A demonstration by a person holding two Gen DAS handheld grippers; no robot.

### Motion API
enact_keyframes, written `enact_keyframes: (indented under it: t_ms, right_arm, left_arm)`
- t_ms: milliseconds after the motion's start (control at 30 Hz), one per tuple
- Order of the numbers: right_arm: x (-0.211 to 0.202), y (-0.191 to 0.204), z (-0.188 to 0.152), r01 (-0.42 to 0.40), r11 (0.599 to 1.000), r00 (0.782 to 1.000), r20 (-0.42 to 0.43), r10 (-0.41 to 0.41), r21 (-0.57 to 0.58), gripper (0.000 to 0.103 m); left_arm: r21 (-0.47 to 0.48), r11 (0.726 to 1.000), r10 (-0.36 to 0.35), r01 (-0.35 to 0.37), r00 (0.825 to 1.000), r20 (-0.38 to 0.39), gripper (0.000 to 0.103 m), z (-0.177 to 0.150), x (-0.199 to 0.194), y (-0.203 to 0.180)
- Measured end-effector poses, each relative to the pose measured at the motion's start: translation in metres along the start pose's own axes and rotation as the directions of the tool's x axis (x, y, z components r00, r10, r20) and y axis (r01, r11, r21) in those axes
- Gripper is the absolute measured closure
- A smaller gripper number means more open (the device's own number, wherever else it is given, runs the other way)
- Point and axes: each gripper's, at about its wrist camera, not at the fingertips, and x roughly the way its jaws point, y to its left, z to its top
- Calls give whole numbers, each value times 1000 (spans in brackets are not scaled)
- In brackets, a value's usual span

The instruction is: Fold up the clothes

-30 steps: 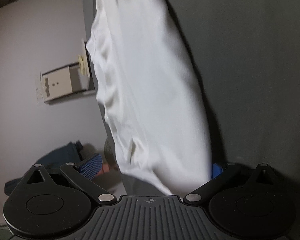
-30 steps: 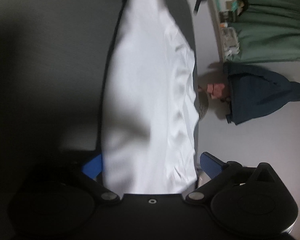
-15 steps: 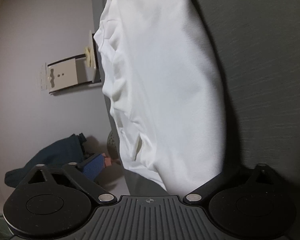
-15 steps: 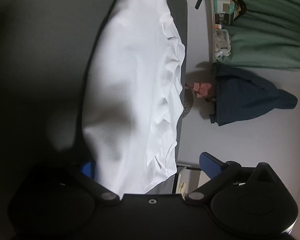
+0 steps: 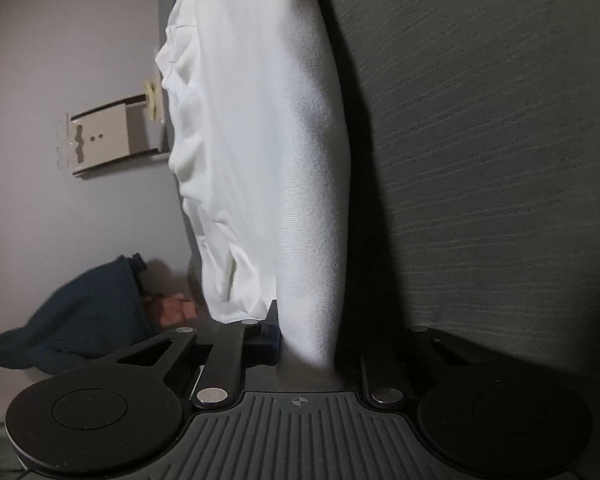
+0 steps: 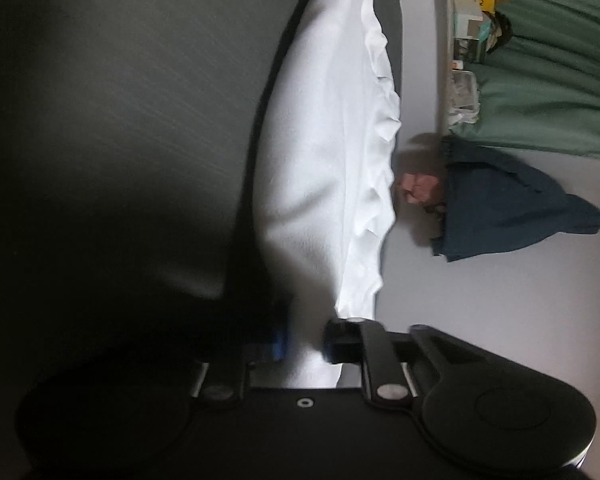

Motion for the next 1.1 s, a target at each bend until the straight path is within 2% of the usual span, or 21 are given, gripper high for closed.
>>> enact_keyframes:
  t_ms: [233,333,433,533,600,667,733,800,867,900,933,1033,1067,1100]
  right_arm:
    - [-28,-28,-4,-37,994,998,49,32,98,94]
    - [-56,-44,-3,-72,985,995,73,61,158,94]
    - [-98,-47,-1,-142,973,987,99,126,184,94]
    - [-147,-45,1,-250,947,966,122,229,203,94]
    - [-180,-44,4,-346,912,937,133,323,222,94]
    - [-204,-50,4,-430,868,902,148,405,250,94]
    - [-226,-56,5,-511,814,859,168,483,277,94]
    - [-241,-66,4,-579,756,815,191,547,307,93]
    - [-235,-83,-1,-615,705,787,216,578,353,93]
    - [-232,-92,-4,-632,678,772,230,593,375,93]
    - [-227,-101,-7,-640,664,765,242,596,387,93]
    - [-197,-129,-15,-639,662,767,259,586,393,93]
    - [-185,-139,-17,-648,648,759,266,595,400,93]
    - [-168,-151,-19,-668,621,741,281,610,411,92]
  left_arm:
    - [-90,996,-6,10,999,49,91,-14,-29,9]
    - [-170,985,-23,36,997,75,91,-25,-58,19]
    - [-221,969,-88,114,989,122,91,-37,-101,22]
    - [-245,945,-178,218,968,176,91,-45,-160,16]
    - [-262,918,-244,298,945,219,91,-51,-198,12]
    - [-277,876,-324,394,908,265,91,-58,-234,12]
    - [-272,813,-428,515,845,320,91,-66,-258,17]
    - [-245,741,-529,625,768,360,91,-72,-273,24]
    - [-232,684,-587,691,711,387,91,-78,-274,34]
    - [-236,670,-596,704,699,394,91,-82,-278,34]
    - [-248,665,-591,704,700,401,91,-87,-266,44]
    - [-286,650,-575,704,702,420,91,-100,-231,75]
    - [-299,645,-569,703,703,426,91,-104,-220,85]
    - [-317,634,-567,705,703,429,91,-106,-202,97]
